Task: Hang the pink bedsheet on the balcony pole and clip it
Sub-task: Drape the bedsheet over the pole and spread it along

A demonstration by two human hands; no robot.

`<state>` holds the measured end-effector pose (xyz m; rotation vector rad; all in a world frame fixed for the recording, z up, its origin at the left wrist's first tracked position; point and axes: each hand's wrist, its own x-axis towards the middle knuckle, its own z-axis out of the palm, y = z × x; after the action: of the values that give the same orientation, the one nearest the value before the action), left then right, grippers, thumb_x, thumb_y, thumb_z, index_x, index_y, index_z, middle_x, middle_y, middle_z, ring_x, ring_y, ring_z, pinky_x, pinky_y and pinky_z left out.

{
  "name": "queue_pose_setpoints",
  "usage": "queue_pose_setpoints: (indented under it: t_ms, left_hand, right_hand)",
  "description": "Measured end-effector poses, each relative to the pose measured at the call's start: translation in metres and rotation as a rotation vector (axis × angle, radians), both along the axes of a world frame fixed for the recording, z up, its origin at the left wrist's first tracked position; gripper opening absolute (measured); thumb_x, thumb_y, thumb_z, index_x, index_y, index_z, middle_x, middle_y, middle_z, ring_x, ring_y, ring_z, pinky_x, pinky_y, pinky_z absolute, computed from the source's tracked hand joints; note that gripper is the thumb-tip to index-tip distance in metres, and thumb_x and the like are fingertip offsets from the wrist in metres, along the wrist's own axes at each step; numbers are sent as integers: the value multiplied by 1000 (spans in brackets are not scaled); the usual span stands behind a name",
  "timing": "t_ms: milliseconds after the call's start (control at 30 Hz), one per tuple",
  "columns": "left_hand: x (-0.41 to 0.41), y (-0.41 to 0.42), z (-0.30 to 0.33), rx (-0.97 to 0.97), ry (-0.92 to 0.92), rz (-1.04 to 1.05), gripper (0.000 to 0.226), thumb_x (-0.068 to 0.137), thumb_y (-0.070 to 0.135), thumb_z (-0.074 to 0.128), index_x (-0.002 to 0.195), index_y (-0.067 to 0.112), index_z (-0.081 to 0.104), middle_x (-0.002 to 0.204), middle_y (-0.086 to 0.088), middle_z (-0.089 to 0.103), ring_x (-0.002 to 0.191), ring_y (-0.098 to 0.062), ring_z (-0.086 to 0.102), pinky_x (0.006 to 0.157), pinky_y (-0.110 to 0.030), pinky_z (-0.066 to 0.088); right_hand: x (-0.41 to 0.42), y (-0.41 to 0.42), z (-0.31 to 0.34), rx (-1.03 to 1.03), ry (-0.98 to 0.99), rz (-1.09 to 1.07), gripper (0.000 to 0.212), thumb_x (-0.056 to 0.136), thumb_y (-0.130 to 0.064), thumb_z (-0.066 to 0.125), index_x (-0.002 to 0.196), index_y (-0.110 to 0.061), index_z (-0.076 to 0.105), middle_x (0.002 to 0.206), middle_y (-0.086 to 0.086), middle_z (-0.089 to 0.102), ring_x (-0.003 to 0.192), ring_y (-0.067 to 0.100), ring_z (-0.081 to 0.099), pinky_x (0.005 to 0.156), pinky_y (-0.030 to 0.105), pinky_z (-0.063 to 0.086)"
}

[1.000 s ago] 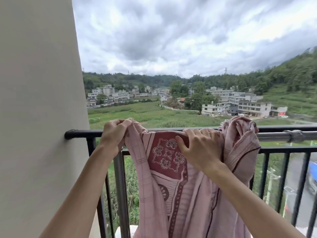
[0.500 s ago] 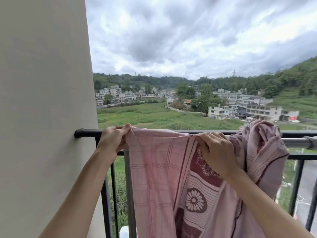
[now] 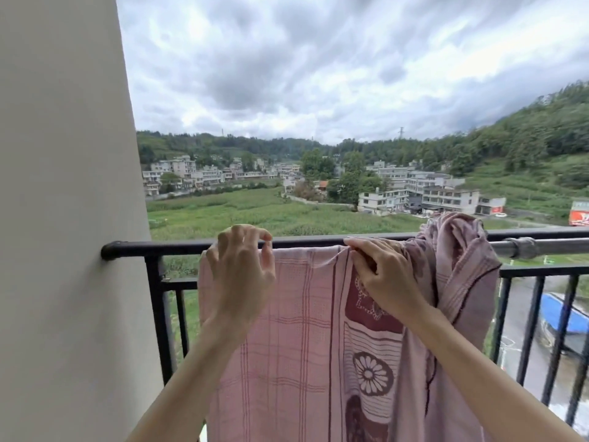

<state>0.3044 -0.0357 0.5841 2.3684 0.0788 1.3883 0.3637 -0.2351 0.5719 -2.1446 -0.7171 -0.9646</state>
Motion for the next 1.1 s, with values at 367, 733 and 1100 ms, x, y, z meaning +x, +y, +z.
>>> queue_pose_setpoints:
  t_ms: [367, 733, 1100]
  left_hand:
    - [51, -119, -14, 168, 124, -302, 33, 96, 26, 42, 121, 10, 55, 121, -8, 60, 116, -24, 50, 107, -36, 22]
    - [64, -122, -28, 373, 87, 5, 42, 93, 39, 27, 100, 12, 58, 91, -5, 61, 87, -29, 53, 89, -38, 26]
    - [68, -134, -29, 322, 72, 104, 45, 92, 38, 23, 94, 10, 59, 87, -9, 61, 85, -31, 53, 87, -39, 25]
  right_hand:
    - [-32, -119, -9, 446, 225, -424, 76, 66, -52, 72, 119, -4, 46, 112, 5, 50, 104, 21, 48, 93, 36, 41]
    - [-3, -123, -5, 726, 796, 131, 25, 82, -18, 70, 104, -7, 68, 90, 5, 71, 82, 20, 67, 74, 28, 54]
    - [40, -253, 46, 1117, 543, 74, 2, 80, -11, 67, 80, -13, 65, 58, -4, 68, 48, 8, 65, 54, 21, 52]
